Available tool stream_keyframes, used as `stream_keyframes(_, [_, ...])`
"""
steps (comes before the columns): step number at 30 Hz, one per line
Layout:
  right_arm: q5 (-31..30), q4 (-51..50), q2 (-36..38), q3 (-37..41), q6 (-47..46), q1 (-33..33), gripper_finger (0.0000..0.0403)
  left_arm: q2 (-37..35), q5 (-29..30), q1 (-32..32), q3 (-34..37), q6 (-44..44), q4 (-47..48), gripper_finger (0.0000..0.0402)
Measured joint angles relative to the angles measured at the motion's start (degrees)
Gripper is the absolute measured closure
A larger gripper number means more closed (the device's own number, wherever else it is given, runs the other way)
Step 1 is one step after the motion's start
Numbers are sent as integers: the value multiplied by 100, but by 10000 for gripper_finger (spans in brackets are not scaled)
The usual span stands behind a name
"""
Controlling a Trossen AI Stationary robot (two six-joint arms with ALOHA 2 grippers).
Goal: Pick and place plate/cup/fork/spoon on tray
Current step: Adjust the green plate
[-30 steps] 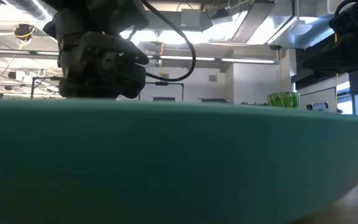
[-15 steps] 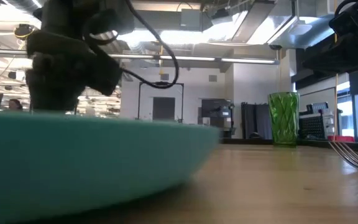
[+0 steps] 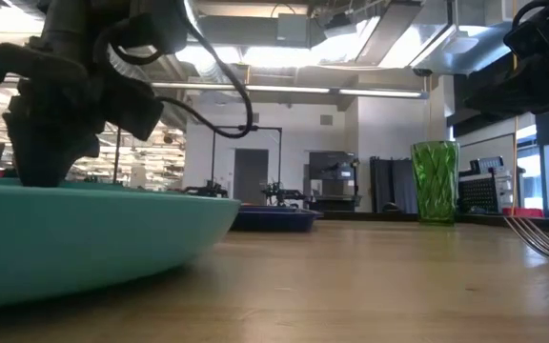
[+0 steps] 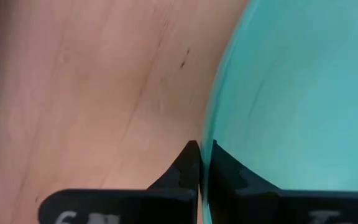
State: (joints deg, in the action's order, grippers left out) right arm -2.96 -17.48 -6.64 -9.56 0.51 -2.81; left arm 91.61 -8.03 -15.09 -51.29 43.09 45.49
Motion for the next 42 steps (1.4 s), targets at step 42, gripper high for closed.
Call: stream_keyframes(42, [2,-17,3,0,13,0,382,-13,568,620,-1549,-634,483,338])
